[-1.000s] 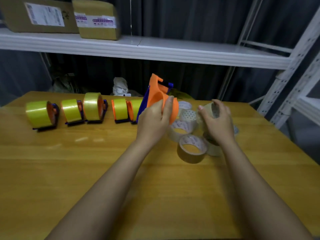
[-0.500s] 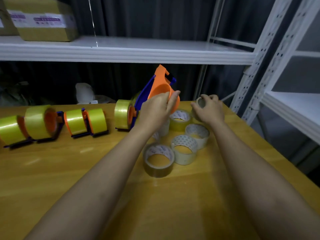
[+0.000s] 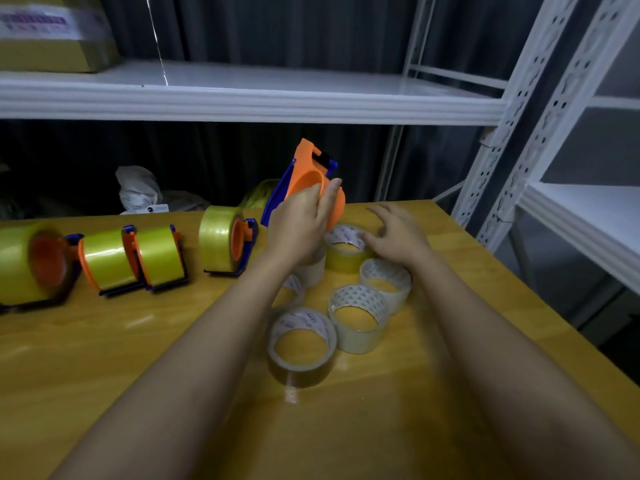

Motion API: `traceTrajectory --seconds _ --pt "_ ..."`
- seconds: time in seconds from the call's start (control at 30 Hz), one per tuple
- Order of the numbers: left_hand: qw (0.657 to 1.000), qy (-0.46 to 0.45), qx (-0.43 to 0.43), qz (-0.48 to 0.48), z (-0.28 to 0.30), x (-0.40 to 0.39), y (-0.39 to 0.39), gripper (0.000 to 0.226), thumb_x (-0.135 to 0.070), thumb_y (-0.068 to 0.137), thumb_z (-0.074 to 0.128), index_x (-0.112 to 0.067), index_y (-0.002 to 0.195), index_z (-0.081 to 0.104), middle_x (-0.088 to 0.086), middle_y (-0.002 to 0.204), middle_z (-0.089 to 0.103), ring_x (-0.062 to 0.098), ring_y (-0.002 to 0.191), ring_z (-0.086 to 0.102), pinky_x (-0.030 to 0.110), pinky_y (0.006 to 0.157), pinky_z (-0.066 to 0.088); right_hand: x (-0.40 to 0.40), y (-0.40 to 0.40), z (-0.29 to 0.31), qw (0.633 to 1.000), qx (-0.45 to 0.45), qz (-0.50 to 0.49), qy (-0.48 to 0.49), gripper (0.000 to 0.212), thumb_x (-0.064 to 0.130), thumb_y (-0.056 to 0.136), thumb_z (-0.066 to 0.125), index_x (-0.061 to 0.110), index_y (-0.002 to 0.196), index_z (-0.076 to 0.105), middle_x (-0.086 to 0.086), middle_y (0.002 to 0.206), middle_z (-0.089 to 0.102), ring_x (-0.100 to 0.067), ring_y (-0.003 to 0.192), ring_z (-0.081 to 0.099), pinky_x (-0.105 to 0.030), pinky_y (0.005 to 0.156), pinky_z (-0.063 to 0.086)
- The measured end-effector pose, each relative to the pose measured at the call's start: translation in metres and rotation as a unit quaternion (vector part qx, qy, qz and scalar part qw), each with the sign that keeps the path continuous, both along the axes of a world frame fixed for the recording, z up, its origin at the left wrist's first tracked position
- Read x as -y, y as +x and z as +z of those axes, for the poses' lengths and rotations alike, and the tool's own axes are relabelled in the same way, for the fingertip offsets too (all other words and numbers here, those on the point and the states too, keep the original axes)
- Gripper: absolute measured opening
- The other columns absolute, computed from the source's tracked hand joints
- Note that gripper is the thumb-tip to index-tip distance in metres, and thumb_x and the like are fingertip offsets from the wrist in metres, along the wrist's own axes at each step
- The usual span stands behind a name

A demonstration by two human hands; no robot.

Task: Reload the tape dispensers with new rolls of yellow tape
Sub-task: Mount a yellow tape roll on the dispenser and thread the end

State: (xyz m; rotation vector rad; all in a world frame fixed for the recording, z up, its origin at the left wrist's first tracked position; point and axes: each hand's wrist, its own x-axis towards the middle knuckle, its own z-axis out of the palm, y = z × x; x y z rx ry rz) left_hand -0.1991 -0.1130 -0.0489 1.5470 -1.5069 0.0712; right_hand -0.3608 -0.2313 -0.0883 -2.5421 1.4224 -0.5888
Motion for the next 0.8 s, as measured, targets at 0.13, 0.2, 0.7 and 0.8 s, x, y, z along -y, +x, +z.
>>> traceTrajectory --seconds 0.13,0.2,0.7,0.8 --pt "0.999 0.009 -0.034 -0.013 0.003 0.001 0.007 0.048 -0.04 0.1 0.037 -0.021 0.057 0.031 -0.004 0.05 0.036 0.013 0.045 0.039 0.029 0.047 0.024 0.0 0.021 0.015 0.981 -0.039 0.104 0.159 0.077 0.024 0.086 0.065 0.025 0.152 0.025 -0.003 0.158 0.023 -0.023 0.144 0.023 -0.04 0.116 0.026" --pt "0.999 0.019 -0.033 -0.011 0.004 0.0 0.011 0.049 -0.041 0.1 0.037 -0.02 0.057 0.033 -0.003 0.05 0.037 0.014 0.046 0.041 0.029 0.047 0.025 0.005 0.032 0.021 0.968 -0.096 0.118 0.2 0.091 0.023 0.082 0.069 0.028 0.154 0.015 -0.002 0.16 0.016 -0.024 0.146 0.018 -0.043 0.116 0.026" --pt "0.998 -0.002 -0.07 -0.006 0.016 -0.031 0.03 0.05 -0.04 0.101 0.037 -0.02 0.056 0.032 -0.004 0.048 0.036 0.014 0.044 0.039 0.03 0.048 0.025 0.002 0.051 0.015 0.982 -0.141 -0.006 0.126 0.117 0.055 0.067 0.079 0.035 0.153 0.003 -0.015 0.156 0.018 -0.037 0.142 0.023 -0.053 0.115 0.017" --pt "0.996 -0.021 -0.091 -0.003 0.022 -0.037 0.033 0.05 -0.041 0.101 0.035 -0.018 0.057 0.033 -0.005 0.049 0.036 0.015 0.045 0.039 0.031 0.049 0.027 -0.007 0.048 0.023 0.994 0.0 -0.01 0.109 0.114 0.05 0.067 0.081 0.035 0.153 0.007 -0.014 0.151 0.019 -0.036 0.138 0.023 -0.048 0.111 0.031"
